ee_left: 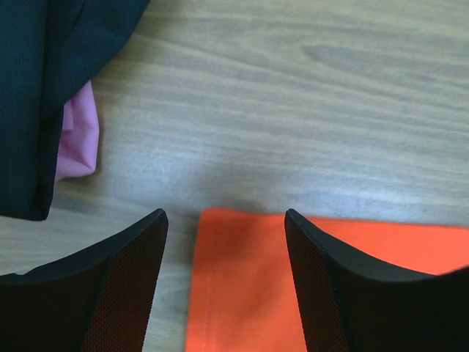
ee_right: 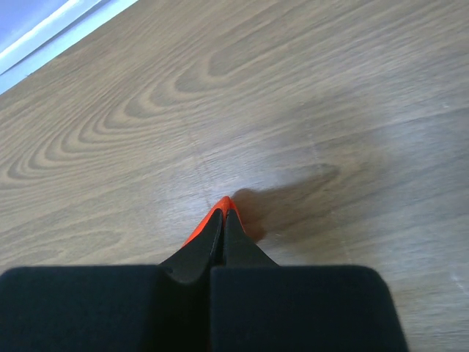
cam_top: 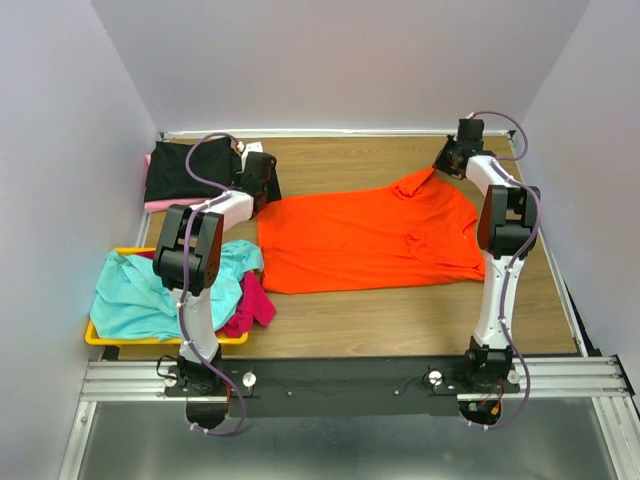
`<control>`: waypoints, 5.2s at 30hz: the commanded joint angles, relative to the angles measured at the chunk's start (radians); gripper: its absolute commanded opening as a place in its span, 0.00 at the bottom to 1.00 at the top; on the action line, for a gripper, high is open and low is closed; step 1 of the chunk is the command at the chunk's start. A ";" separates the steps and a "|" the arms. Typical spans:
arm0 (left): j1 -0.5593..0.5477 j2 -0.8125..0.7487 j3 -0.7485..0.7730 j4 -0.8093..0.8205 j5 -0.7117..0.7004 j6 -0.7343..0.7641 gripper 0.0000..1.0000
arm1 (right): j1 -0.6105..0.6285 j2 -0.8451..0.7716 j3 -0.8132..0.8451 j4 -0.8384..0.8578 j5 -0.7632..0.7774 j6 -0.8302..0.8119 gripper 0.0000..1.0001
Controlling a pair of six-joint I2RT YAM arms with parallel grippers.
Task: Fold and stack the t-shirts
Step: Fold the tshirt
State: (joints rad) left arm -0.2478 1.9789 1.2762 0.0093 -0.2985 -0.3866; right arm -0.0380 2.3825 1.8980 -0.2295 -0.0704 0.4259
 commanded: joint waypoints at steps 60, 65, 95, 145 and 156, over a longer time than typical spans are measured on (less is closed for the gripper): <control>-0.001 -0.075 -0.057 0.092 -0.001 -0.021 0.00 | -0.031 -0.259 -0.163 -0.005 -0.101 0.047 0.01; -0.002 -0.124 -0.118 0.141 0.010 -0.020 0.00 | -0.030 -0.338 -0.253 -0.005 -0.091 0.051 0.01; -0.065 -0.357 -0.425 0.281 0.016 -0.038 0.00 | -0.030 -1.036 -0.945 -0.028 0.012 0.034 0.01; -0.212 -0.635 -0.580 0.460 0.111 -0.005 0.81 | 0.263 -1.188 -1.229 0.076 0.055 -0.030 0.59; -0.211 -0.620 -0.584 0.471 0.128 0.012 0.83 | 0.293 -1.019 -1.217 0.093 0.107 -0.016 0.45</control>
State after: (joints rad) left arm -0.4541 1.3468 0.7013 0.4480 -0.1883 -0.3943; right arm 0.2417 1.3350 0.6773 -0.1581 -0.0151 0.4034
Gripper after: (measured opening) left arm 0.831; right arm 0.459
